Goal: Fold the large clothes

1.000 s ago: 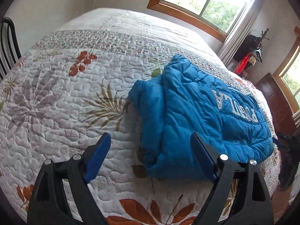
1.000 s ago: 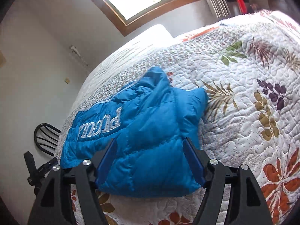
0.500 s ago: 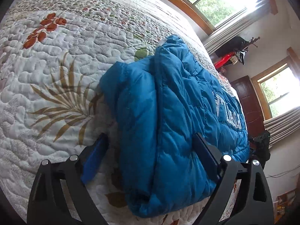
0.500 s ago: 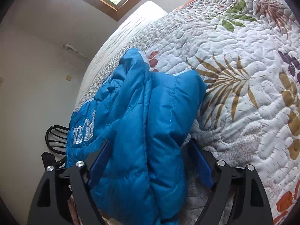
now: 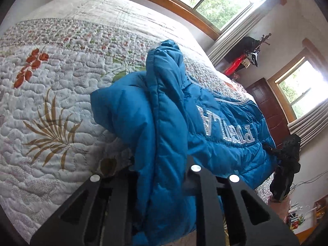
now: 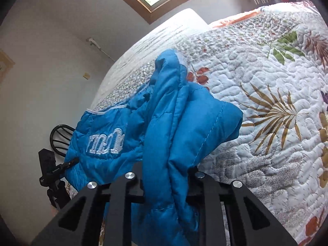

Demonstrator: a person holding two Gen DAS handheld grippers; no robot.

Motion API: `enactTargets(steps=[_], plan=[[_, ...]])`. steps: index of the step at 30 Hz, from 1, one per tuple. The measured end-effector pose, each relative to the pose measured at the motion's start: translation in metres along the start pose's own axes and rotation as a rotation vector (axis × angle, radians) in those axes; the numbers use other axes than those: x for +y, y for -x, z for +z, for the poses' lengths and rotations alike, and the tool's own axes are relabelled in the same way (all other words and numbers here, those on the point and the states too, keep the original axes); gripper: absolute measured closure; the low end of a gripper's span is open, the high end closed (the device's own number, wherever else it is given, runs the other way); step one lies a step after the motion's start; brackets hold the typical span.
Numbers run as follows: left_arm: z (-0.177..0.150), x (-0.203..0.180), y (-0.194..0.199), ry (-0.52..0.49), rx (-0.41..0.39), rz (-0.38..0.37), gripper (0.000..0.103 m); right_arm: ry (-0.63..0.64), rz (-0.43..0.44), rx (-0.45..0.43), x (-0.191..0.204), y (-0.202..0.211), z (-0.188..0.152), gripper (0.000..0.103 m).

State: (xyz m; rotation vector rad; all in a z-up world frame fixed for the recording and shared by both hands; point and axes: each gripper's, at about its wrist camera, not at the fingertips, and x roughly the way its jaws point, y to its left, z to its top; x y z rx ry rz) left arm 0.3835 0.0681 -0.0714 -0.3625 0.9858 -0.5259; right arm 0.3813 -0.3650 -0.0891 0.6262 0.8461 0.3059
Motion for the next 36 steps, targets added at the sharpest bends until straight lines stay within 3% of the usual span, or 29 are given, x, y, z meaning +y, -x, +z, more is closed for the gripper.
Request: enactTargets(steps=[8,16,20,23,26,29,34,36], plan=[[-0.035,-0.031,0.109,-0.105,-0.14,0.005,0.089,0.171,0.075,-0.054,0.085,0.055,-0.04,0.083],[-0.105,0.007,0.204,-0.089,-0.197,0.052,0.089,0.234,0.159,-0.007,0.13,0.062,-0.105,0.083],[-0.135,0.045,0.199,-0.031,-0.15,0.098,0.087,0.176,0.113,0.072,0.119,0.036,-0.139,0.083],[-0.154,0.084,0.167,0.022,-0.067,0.182,0.083,0.122,-0.005,0.132,0.097,0.008,-0.156,0.082],[-0.167,0.116,0.146,0.062,-0.048,0.157,0.069,0.05,0.04,0.156,0.066,-0.008,-0.168,0.077],[-0.172,0.117,0.143,0.037,-0.074,0.166,0.066,0.014,0.09,0.154,0.052,-0.01,-0.171,0.076],[-0.175,0.113,0.143,0.05,-0.08,0.186,0.062,0.036,0.061,0.151,0.057,-0.011,-0.175,0.072],[-0.174,0.114,0.147,0.078,-0.072,0.188,0.057,0.044,0.037,0.149,0.059,-0.008,-0.173,0.064]])
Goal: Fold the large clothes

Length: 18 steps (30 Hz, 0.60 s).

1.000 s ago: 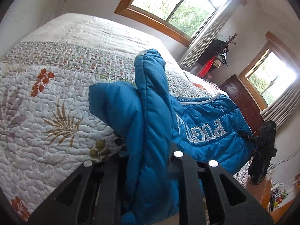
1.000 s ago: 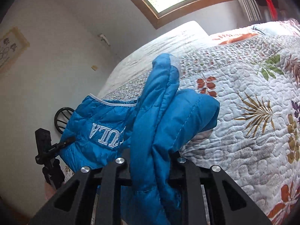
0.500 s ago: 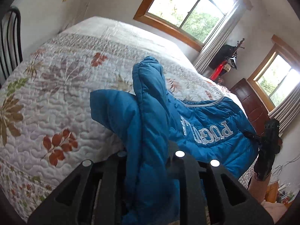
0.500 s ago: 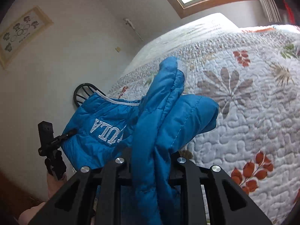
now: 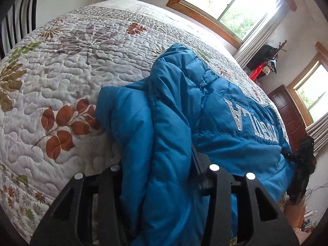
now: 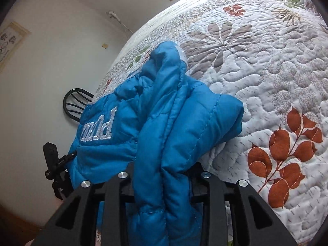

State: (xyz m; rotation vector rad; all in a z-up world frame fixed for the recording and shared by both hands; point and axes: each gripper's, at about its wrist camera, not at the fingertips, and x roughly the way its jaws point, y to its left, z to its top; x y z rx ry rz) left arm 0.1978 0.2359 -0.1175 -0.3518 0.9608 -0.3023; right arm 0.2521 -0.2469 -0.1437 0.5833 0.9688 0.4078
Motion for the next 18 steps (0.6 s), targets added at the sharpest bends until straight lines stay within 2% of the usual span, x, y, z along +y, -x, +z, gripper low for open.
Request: enactTargets(steps=[1,2,8,11,14,18], plan=[[0.0,0.001,0.004,0.018,0.005,0.017,0.049,-0.002,-0.025,-0.003,0.003,0.004,0.0,0.06],[0.0,0.001,0.009,0.032,0.005,0.028,0.048,0.012,-0.053,-0.011,0.006,0.009,0.0,0.055],[-0.023,0.001,0.072,0.071,-0.066,0.095,0.037,0.165,-0.259,-0.14,0.046,0.067,-0.012,0.055],[-0.044,-0.005,0.095,0.092,-0.083,0.12,0.03,0.275,-0.274,-0.168,0.077,0.084,-0.023,0.057],[-0.07,-0.014,0.107,0.127,-0.098,0.084,0.028,0.357,-0.282,-0.141,0.103,0.083,-0.032,0.065],[-0.091,-0.024,0.097,0.17,-0.083,0.031,0.027,0.42,-0.293,-0.079,0.116,0.064,-0.041,0.073]])
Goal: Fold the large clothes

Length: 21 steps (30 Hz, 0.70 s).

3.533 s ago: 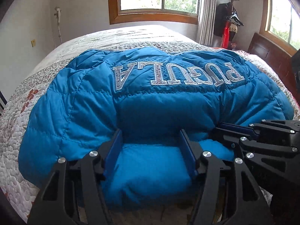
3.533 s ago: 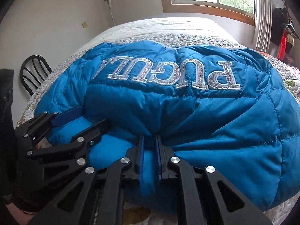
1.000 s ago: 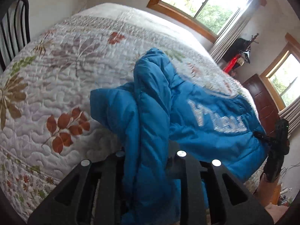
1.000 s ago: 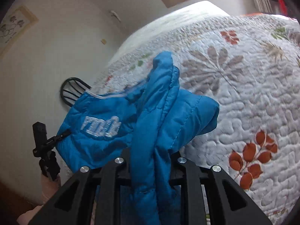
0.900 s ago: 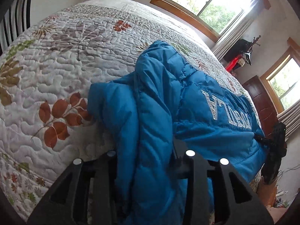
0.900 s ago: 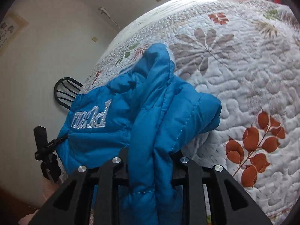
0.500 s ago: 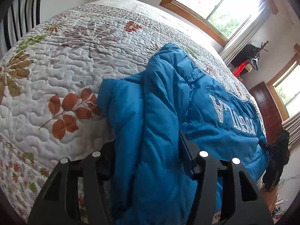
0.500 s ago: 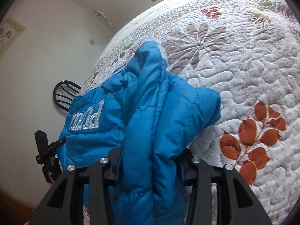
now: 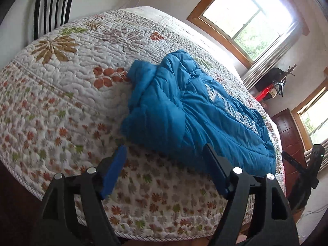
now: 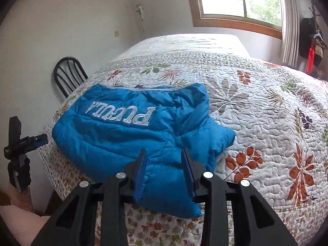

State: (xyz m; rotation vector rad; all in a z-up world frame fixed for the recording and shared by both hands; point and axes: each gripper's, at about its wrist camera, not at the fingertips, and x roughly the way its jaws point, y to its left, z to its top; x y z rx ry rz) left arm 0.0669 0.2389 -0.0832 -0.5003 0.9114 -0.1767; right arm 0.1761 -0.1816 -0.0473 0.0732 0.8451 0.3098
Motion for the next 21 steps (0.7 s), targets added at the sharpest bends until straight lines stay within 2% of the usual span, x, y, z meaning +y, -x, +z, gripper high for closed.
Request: enactTargets(steps=[7,9,11,15,21], plan=[[0.001,-0.001,-0.032,0.112,0.0,-0.065,0.026,-0.019,-0.044,0.09,-0.011,-0.027,-0.011,0.077],[0.004,-0.003,-0.043,0.119,0.01,-0.053,0.025,-0.024,-0.047,0.111,-0.014,-0.033,-0.015,0.08],[0.007,-0.003,-0.056,0.13,0.017,-0.027,0.024,-0.033,-0.041,0.134,-0.018,-0.041,-0.019,0.081],[0.015,0.003,-0.074,0.169,0.022,-0.047,0.019,-0.062,-0.008,0.185,-0.025,-0.065,-0.029,0.081],[0.022,0.003,-0.083,0.163,0.012,-0.036,0.02,-0.098,0.042,0.183,-0.033,-0.075,-0.035,0.081]])
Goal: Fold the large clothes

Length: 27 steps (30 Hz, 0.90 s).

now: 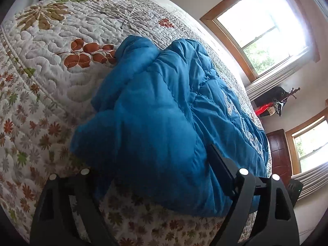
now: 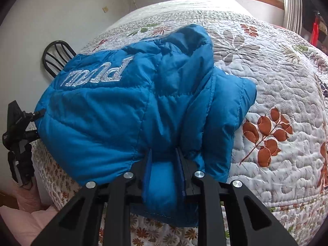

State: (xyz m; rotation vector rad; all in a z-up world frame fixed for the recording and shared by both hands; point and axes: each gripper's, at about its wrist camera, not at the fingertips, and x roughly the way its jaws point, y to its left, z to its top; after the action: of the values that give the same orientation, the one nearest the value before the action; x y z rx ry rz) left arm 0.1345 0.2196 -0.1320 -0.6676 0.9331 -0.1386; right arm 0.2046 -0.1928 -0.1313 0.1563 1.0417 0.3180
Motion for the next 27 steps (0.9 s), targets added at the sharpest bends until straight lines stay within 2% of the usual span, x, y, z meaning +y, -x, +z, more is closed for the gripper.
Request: enactTargets(steps=[3,8,9,13,15,18,20,27], plan=[[0.002,0.001,-0.002,-0.005,-0.013,-0.005,0.024,-0.002,0.005,-0.005,-0.001,-0.002,-0.001,0.082],[0.005,0.009,0.001,0.036,-0.019,-0.039,0.048,-0.001,-0.005,-0.009,0.002,-0.002,-0.003,0.082],[0.005,0.009,0.002,0.034,-0.023,-0.04,0.05,-0.005,-0.005,-0.007,0.002,-0.002,-0.002,0.082],[0.001,-0.002,0.011,-0.002,-0.064,-0.018,0.069,-0.016,0.012,-0.007,0.0,0.001,0.0,0.082],[-0.001,-0.013,0.019,-0.036,-0.088,0.002,0.074,-0.036,0.031,-0.026,-0.004,0.01,0.0,0.081],[0.0,-0.028,0.026,-0.082,-0.117,0.029,0.075,-0.04,0.045,-0.088,-0.006,0.036,-0.004,0.08],[0.002,-0.035,0.03,-0.102,-0.132,0.037,0.076,-0.034,0.014,-0.105,-0.006,0.05,-0.009,0.079],[-0.002,-0.073,0.049,-0.206,-0.219,0.053,0.076,-0.032,-0.036,-0.041,-0.008,0.044,-0.019,0.078]])
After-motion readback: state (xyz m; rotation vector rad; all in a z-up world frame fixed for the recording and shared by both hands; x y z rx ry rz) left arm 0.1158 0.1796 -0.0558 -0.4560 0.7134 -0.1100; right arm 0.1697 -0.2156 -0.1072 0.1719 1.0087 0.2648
